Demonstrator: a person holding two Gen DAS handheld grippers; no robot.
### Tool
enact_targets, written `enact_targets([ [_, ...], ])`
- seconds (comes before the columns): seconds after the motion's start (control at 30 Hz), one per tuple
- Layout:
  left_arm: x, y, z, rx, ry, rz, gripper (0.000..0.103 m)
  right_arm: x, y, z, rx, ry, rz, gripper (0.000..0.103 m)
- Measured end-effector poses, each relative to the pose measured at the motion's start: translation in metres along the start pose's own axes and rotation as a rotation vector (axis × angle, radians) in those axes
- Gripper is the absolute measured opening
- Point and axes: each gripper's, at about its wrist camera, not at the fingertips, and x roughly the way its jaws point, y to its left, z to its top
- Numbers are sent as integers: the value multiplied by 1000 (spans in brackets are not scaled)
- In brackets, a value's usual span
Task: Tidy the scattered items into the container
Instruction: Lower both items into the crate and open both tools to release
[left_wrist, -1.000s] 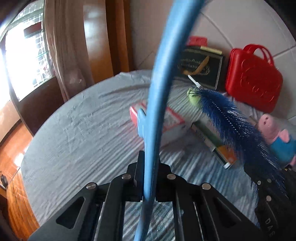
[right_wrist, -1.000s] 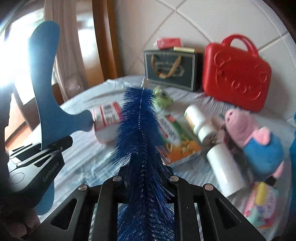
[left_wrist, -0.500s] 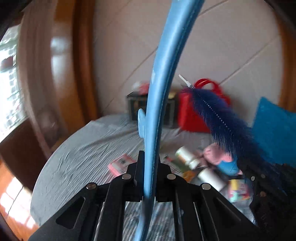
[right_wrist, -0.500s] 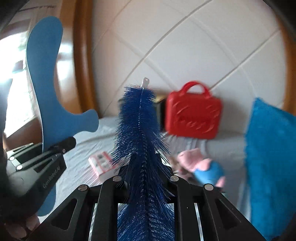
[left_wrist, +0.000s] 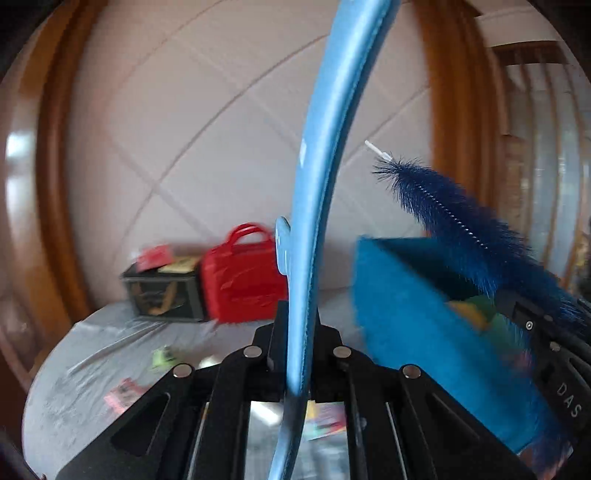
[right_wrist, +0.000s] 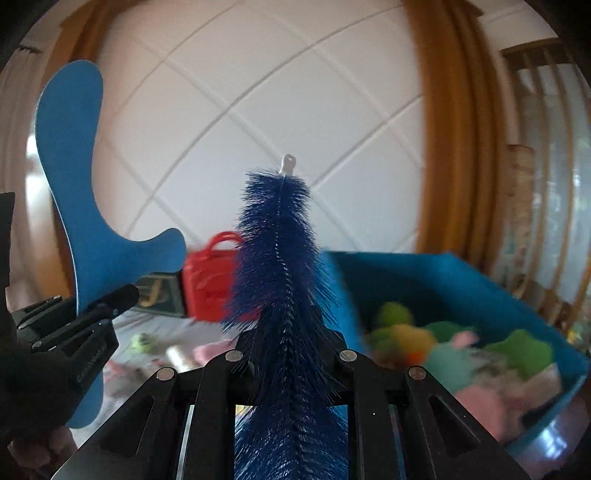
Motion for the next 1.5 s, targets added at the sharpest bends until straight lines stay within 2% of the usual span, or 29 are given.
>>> enact_targets([
  [0.1,10,-75,9,10,-32,-46,8,-9,-69,2,-6,-18,-51,17],
  [0.17,21,-128,12,9,-23,-63,8,-9,-118,3,-13,-16,-74,17],
  [0.3,49,-214,15,15,56,-76,8,7,-212,0,-29,48,-94,18],
  [0.4,68,-264,11,31,141,-80,8,18,-262,-12,-32,117,-83,18],
  [0.57,101,-330,9,101,238,-58,8,56,-319,-35,6,250,-41,18],
  [0.7,124,-365,6,124,324,-68,8,75,-342,-43,21,340,-19,19],
  [0.9,138,-398,-3,137,416,-72,16,93,-357,-45,25,429,-13,23],
  [0.97,145,-400,-6,141,441,-70,26,95,-360,-47,29,447,-8,23],
  [1.0,145,-403,-7,143,446,-68,31,94,-359,-46,34,458,1,27],
  [1.1,146,-397,-7,132,441,-35,38,96,-364,-45,61,477,28,34],
  [1.17,143,-392,-6,120,440,-27,42,94,-366,-45,57,474,15,44],
  [1.23,142,-388,-8,116,437,-22,45,89,-368,-45,61,467,2,57],
  [1.27,139,-387,-10,115,435,-20,48,90,-374,-46,65,464,-2,60],
  [1.4,122,-386,-14,121,415,-14,57,75,-383,-51,80,442,-13,89],
  [1.47,112,-386,-16,123,401,-18,66,67,-387,-53,81,428,-6,91],
  [1.5,107,-385,-18,121,392,-21,67,61,-387,-54,81,422,2,93],
])
